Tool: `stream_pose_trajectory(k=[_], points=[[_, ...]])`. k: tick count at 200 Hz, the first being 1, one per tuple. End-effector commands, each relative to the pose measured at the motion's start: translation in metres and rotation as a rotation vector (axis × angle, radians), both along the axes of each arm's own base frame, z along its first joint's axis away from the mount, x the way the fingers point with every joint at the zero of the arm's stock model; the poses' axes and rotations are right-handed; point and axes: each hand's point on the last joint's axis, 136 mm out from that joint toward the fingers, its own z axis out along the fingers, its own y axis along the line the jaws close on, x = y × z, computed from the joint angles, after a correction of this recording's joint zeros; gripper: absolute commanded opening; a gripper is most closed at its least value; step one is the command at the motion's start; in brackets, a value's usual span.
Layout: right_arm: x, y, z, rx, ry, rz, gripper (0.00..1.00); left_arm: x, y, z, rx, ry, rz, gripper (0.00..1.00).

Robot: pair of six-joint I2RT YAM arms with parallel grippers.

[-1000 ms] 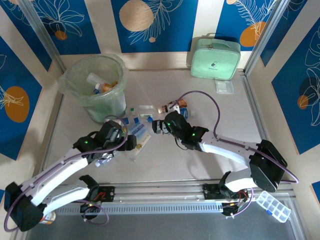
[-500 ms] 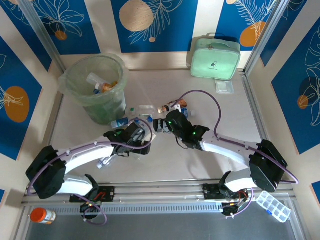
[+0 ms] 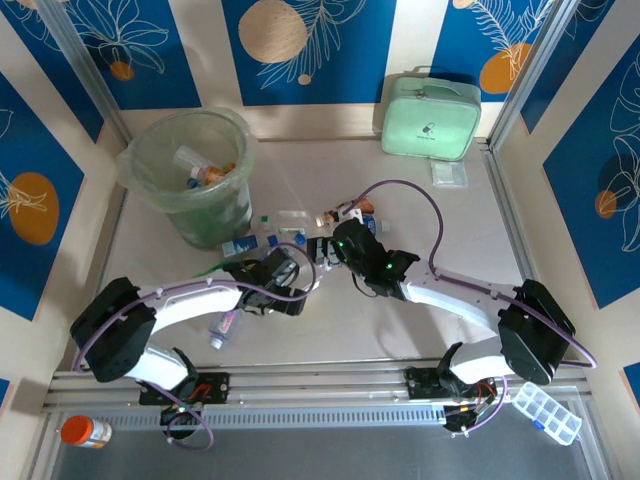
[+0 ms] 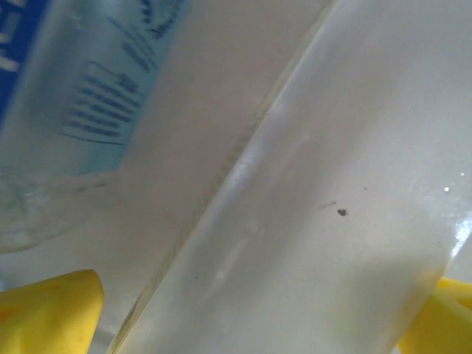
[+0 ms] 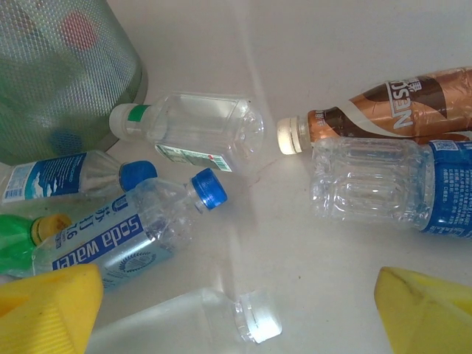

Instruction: Put the plastic bottles in the bin

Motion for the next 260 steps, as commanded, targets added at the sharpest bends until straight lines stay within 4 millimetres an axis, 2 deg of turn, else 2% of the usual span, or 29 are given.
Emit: stream_pose_trajectory(k=[1, 47, 83, 121, 162, 196, 235, 260], points=[[-0.002, -0.003, 0.001, 0.024, 0.009, -0.007, 0.96, -0.002, -0.019, 0.006, -0.031, 0.004, -0.062, 0.93], [0.001, -0.016, 0.000, 0.060, 0.031, -0.064, 0.95, -0.007, -0.031, 0.012, -0.081, 0.009, -0.085, 0.87], [0.004, -0.026, 0.000, 0.075, 0.033, -0.103, 0.96, -0.006, -0.033, 0.010, -0.032, 0.016, -0.091, 0.84], [0.004, -0.027, -0.002, 0.081, 0.043, -0.108, 0.95, -0.005, -0.038, 0.002, -0.018, 0.024, -0.103, 0.70], [0.005, -0.031, 0.000, 0.092, 0.042, -0.123, 0.95, -0.003, -0.041, 0.006, -0.039, 0.008, -0.103, 0.60], [0.006, -0.043, -0.002, 0.147, 0.066, -0.165, 0.95, -0.001, -0.049, 0.025, -0.104, -0.025, -0.106, 0.57], [0.007, -0.061, -0.012, 0.350, 0.165, -0.204, 0.95, 0.002, -0.067, 0.061, -0.250, -0.088, -0.144, 0.56], [0.006, -0.058, -0.007, 0.445, 0.170, -0.158, 0.95, 0.003, -0.072, 0.076, -0.331, -0.153, -0.172, 0.56]])
